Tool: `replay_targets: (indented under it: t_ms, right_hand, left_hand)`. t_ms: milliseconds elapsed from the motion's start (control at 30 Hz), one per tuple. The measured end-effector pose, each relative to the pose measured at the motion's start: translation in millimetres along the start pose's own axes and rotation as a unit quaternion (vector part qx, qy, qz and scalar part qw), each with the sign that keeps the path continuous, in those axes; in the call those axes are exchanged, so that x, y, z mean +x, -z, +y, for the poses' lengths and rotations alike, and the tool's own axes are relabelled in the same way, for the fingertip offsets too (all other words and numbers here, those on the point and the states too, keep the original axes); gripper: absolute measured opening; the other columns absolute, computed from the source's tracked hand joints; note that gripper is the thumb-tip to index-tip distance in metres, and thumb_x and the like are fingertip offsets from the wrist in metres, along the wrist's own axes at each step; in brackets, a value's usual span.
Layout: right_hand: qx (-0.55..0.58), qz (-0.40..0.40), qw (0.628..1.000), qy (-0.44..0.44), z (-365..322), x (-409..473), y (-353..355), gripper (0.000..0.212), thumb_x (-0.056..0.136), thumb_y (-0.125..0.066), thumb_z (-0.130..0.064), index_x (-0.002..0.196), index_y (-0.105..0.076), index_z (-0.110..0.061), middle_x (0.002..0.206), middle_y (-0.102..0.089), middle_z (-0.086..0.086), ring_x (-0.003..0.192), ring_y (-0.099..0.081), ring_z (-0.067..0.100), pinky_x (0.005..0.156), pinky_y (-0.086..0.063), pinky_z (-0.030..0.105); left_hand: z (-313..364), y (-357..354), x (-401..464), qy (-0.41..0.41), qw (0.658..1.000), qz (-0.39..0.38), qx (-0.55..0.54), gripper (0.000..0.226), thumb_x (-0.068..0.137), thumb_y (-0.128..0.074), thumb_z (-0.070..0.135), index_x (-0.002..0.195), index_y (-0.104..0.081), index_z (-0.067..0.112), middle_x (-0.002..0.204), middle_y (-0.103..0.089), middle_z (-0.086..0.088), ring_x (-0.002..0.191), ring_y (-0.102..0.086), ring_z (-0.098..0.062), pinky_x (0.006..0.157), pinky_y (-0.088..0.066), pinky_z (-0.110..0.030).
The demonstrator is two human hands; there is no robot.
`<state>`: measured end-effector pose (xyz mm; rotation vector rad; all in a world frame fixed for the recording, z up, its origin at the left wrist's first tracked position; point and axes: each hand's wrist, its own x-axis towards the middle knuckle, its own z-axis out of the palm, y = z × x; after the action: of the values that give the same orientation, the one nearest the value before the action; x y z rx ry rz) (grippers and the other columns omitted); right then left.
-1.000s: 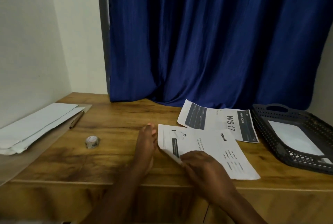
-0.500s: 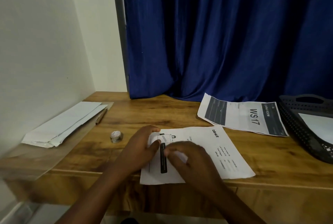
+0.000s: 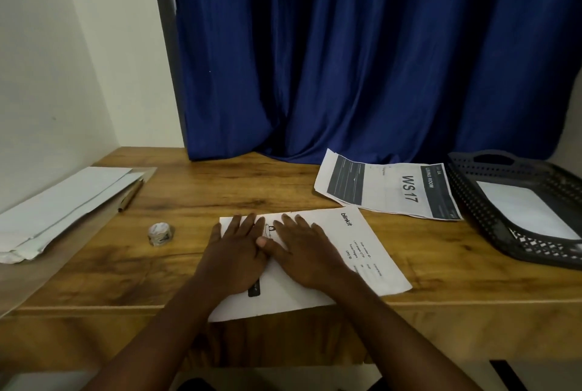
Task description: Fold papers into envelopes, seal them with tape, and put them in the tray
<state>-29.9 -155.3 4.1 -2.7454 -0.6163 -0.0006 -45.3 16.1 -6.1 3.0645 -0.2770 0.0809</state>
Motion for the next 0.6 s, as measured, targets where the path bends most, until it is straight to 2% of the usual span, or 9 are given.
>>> replay_targets:
  t_ms: [67, 233, 400, 467, 533, 600]
  right_hand:
    - [-0.031, -0.003, 0.999, -0.013, 16, -1, 5, 0.1, 0.08, -0.003, -0.084, 0.158, -0.02, -0.025, 0.167, -0.012, -0.001, 0.155, -0.007, 0.021, 0.125, -0.007, 0.049]
    - [-0.066, -0.01, 0.994, -0.088, 56, -8, 18, 0.097, 0.081, -0.004, -0.084, 0.16, -0.009, -0.028, 0.168, -0.003, -0.002, 0.155, -0.001, 0.02, 0.125, -0.004, 0.049]
    - [-0.074, -0.008, 0.985, -0.155, 77, -16, 28, 0.093, 0.089, -0.014, -0.081, 0.16, -0.008, -0.022, 0.168, -0.003, 0.001, 0.155, 0.0, 0.023, 0.125, -0.006, 0.051]
    - [-0.086, 0.02, 0.979, -0.184, 68, -18, 28, 0.092, 0.09, -0.015, -0.08, 0.16, -0.01, -0.019, 0.168, -0.005, 0.005, 0.155, -0.001, 0.026, 0.124, -0.004, 0.055]
    - [-0.1, 0.052, 0.98, -0.162, 45, -21, 25, 0.087, 0.093, -0.016, -0.075, 0.16, -0.011, -0.019, 0.168, -0.005, 0.006, 0.155, 0.001, 0.026, 0.122, 0.002, 0.054]
    - [-0.1, 0.048, 0.991, -0.081, 16, -24, 18, 0.08, 0.097, -0.016, -0.069, 0.16, -0.01, -0.02, 0.168, -0.003, 0.004, 0.155, 0.003, 0.023, 0.122, 0.005, 0.052]
  left_hand:
    - [1, -2, 1, 0.001, 1.0, 0.016, -0.01, 0.101, 0.073, 0.016, 0.062, 0.162, -0.009, 0.023, 0.17, -0.004, 0.001, 0.157, 0.001, -0.021, 0.125, -0.003, -0.053]
    - [4, -2, 1, 0.007, 0.999, 0.038, -0.013, 0.099, 0.076, 0.016, 0.065, 0.161, -0.013, 0.024, 0.17, -0.01, 0.001, 0.157, -0.003, -0.022, 0.126, -0.005, -0.053]
    - [6, -3, 0, 0.015, 0.999, 0.038, -0.024, 0.102, 0.073, 0.015, 0.069, 0.161, -0.012, 0.025, 0.17, -0.01, 0.002, 0.157, -0.002, -0.021, 0.126, -0.003, -0.053]
    - [7, -2, 0, 0.017, 0.999, 0.04, -0.025, 0.102, 0.074, 0.014, 0.069, 0.161, -0.013, 0.025, 0.17, -0.01, 0.002, 0.157, -0.002, -0.021, 0.125, -0.003, -0.053]
    - [7, -4, 0, 0.021, 0.999, 0.042, -0.024, 0.101, 0.074, 0.014, 0.069, 0.161, -0.013, 0.026, 0.17, -0.01, 0.002, 0.157, -0.002, -0.02, 0.125, -0.002, -0.053]
    - [7, -4, 0, 0.023, 0.999, 0.043, -0.02, 0.101, 0.073, 0.014, 0.068, 0.161, -0.012, 0.027, 0.17, -0.009, 0.003, 0.157, -0.002, -0.02, 0.125, -0.003, -0.053]
